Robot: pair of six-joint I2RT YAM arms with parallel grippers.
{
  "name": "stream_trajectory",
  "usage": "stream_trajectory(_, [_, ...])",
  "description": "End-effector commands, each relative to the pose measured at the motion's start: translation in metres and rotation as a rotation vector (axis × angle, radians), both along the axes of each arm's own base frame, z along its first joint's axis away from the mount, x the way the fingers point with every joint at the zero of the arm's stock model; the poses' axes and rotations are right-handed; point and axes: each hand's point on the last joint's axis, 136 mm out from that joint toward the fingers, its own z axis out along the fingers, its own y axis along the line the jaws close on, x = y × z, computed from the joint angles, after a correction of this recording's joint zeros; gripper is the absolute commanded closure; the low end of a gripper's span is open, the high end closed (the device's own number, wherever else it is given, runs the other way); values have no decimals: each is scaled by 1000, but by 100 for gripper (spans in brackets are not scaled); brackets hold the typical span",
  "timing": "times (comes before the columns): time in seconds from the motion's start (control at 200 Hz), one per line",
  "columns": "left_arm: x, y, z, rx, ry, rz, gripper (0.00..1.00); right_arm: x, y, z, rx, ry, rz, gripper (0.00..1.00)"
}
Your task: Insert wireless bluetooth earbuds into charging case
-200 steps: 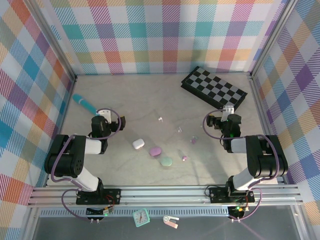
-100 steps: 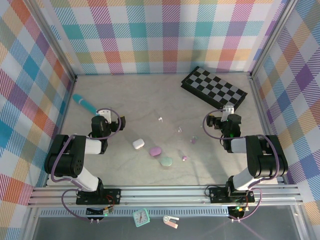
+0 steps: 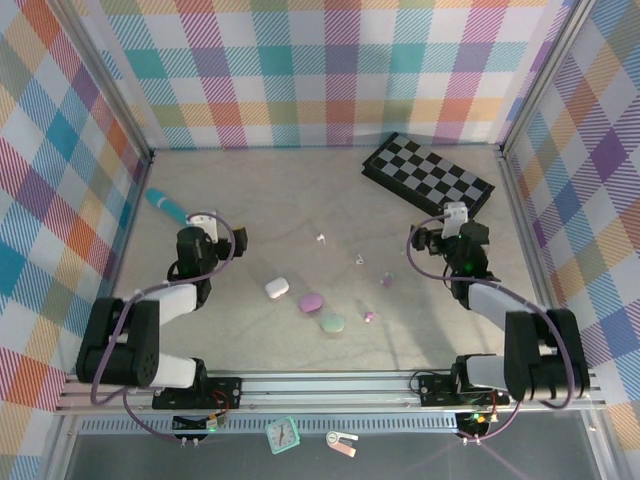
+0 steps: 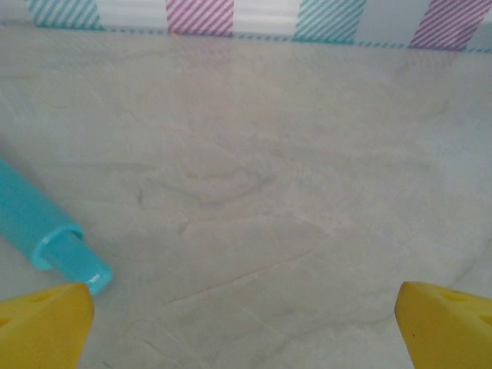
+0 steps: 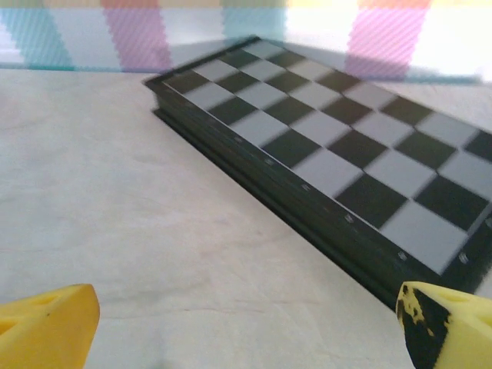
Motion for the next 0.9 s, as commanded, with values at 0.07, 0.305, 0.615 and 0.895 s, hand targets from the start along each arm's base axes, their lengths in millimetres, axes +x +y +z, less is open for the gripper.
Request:
stream_trajectory(0.07, [-9, -13, 47, -55, 24, 9, 0, -34, 60, 31, -88, 7, 288, 1])
stream_trajectory(0.305, [-35, -52, 73, -124, 111, -112, 0, -108, 146, 52, -193, -28, 717, 1])
stream_trajectory(0.615, [-72, -67, 89, -150, 189, -211, 0, -210, 201, 12, -456, 184, 1137, 0])
stream_trajectory(0.895, [-81, -63, 82, -151, 206, -195, 0, -223, 219, -52, -639, 366, 1230, 7])
